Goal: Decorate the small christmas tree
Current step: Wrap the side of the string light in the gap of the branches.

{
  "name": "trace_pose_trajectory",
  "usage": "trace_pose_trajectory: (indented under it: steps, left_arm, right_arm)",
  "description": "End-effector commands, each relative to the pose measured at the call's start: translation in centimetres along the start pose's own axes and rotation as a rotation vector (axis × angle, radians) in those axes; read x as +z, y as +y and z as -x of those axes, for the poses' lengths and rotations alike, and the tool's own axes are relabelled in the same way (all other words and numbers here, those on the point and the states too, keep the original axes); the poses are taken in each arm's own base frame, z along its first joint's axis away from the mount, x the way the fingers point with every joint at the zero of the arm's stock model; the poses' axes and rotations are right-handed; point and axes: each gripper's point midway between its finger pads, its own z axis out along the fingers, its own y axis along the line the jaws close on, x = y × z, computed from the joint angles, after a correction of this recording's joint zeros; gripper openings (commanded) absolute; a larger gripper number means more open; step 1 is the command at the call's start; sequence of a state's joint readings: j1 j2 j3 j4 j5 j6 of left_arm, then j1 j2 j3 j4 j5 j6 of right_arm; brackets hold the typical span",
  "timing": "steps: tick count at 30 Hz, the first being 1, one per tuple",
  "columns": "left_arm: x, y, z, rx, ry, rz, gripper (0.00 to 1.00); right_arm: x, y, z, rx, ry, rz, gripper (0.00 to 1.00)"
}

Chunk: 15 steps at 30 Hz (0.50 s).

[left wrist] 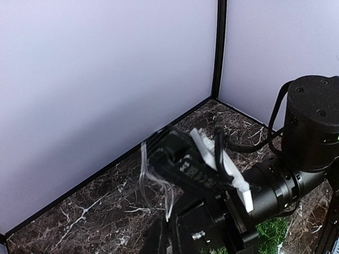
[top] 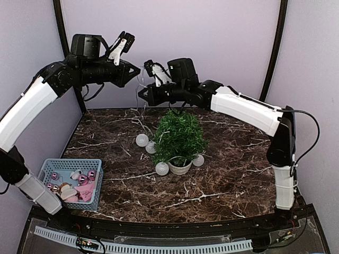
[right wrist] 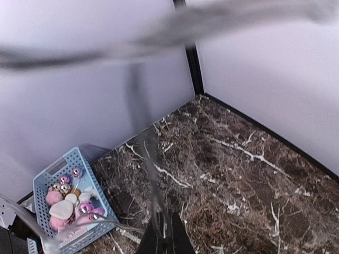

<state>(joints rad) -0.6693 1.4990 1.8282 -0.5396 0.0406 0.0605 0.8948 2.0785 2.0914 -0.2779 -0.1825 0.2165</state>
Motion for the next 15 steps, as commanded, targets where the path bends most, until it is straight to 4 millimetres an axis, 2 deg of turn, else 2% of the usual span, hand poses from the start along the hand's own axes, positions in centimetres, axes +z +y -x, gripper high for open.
trace_pose_trajectory:
  steps: [1,3,5,7,11,15]
  left_arm:
    - [0.2,0.4,1.6,-0.002,-0.053,0.000,0.07]
    - [0.6,0.4,1.5,-0.010,-0.051,-0.001,0.23]
    - [0.8,0.4,1.3,-0.020,-0.047,-0.001,0.50]
    - [0.9,0.4,1.0,-0.032,-0.040,-0.006,0.62]
    - [0.8,0.3,0.0,-0.054,-0.022,-0.007,0.74]
    - [0.5,0.2,-1.2,-0.060,-0.005,-0.009,0.81]
  right_arm:
    - [-1.9,-1.0,7.5,0.049,-0.256,0.024,0.00]
    - [-2.7,-2.9,9.4,0.106,-0.328,-0.001,0.00]
    - [-3.8,-5.0,11.6,0.151,-0.409,-0.030,0.00]
    - [-4.6,-7.6,12.9,0.204,-0.469,-0.075,0.00]
    - [-6.3,-11.8,14.6,0.297,-0.563,-0.107,0.00]
    - [-7.2,-14.1,14.8,0.322,-0.584,-0.124,0.00]
